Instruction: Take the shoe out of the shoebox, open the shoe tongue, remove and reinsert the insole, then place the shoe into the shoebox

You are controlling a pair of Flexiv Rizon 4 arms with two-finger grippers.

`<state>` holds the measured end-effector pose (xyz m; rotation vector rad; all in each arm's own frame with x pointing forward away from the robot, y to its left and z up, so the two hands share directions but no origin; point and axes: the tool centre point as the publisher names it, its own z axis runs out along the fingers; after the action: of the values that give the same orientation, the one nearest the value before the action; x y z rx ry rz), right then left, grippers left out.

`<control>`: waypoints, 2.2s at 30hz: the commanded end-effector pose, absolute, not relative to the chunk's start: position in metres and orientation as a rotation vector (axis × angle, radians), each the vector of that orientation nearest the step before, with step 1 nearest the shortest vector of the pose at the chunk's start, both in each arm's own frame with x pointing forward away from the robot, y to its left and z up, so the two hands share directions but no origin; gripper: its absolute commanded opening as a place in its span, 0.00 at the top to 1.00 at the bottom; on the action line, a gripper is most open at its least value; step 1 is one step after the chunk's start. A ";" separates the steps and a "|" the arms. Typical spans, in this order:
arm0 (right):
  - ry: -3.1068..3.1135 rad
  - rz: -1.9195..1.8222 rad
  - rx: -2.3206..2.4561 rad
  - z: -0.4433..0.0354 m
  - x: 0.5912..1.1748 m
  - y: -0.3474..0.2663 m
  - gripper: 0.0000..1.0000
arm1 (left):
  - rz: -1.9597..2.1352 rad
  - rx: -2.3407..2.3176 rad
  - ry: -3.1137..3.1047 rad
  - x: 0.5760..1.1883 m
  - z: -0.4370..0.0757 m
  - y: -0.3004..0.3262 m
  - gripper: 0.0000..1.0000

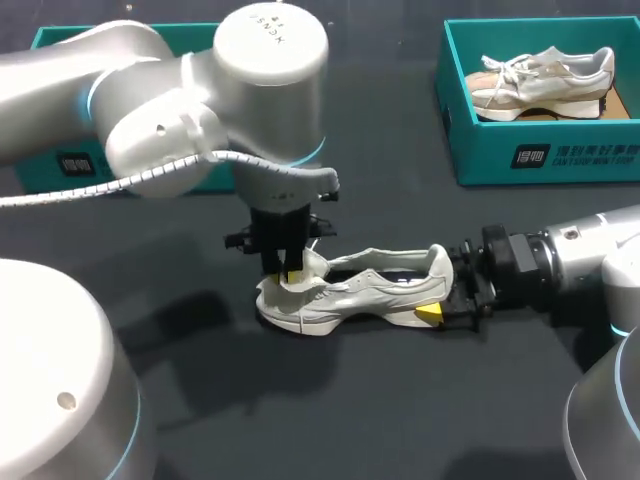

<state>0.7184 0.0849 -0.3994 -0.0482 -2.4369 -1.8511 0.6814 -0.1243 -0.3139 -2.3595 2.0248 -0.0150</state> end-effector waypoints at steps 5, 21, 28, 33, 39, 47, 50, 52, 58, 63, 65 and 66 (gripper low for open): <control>-2.439 -1.849 -0.049 -0.401 0.719 0.082 1.00 | -0.100 -2.412 2.078 0.680 -0.327 -0.111 0.65; -2.439 -1.849 -0.049 -0.401 0.719 0.082 1.00 | 0.071 -2.327 2.096 0.680 -0.354 -0.097 0.52; -2.439 -1.849 -0.049 -0.401 0.719 0.082 1.00 | 0.041 -2.306 2.119 0.678 -0.342 -0.096 0.51; -2.439 -1.849 -0.049 -0.401 0.719 0.082 1.00 | -0.076 -2.238 2.188 0.674 -0.311 -0.104 0.51; -2.439 -1.849 -0.049 -0.401 0.719 0.082 1.00 | -0.227 -2.089 2.279 0.672 -0.263 -0.118 0.51; -2.439 -1.849 -0.049 -0.401 0.719 0.082 1.00 | -0.377 -1.842 2.474 0.679 -0.220 -0.143 0.35; -2.439 -1.849 -0.049 -0.401 0.719 0.082 1.00 | -0.450 -1.720 2.583 0.682 -0.209 -0.158 0.50; -2.439 -1.849 -0.049 -0.401 0.719 0.082 1.00 | -0.498 -1.628 2.650 0.683 -0.205 -0.169 0.63; -2.439 -1.849 -0.049 -0.401 0.719 0.082 1.00 | -0.591 -1.115 2.941 0.679 -0.205 -0.203 1.00; -2.439 -1.849 -0.049 -0.401 0.719 0.082 1.00 | -0.602 -0.767 3.083 0.677 -0.211 -0.216 1.00; -2.439 -1.849 -0.049 -0.401 0.719 0.082 1.00 | -0.602 -0.767 3.083 0.677 -0.211 -0.216 1.00; -2.439 -1.849 -0.049 -0.401 0.719 0.082 1.00 | -0.602 -0.767 3.083 0.677 -0.211 -0.216 1.00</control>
<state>0.7188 0.0829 -0.4007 -0.0491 -2.4361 -1.8518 0.6691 -0.2125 -0.2064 -1.1041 2.9319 -0.5834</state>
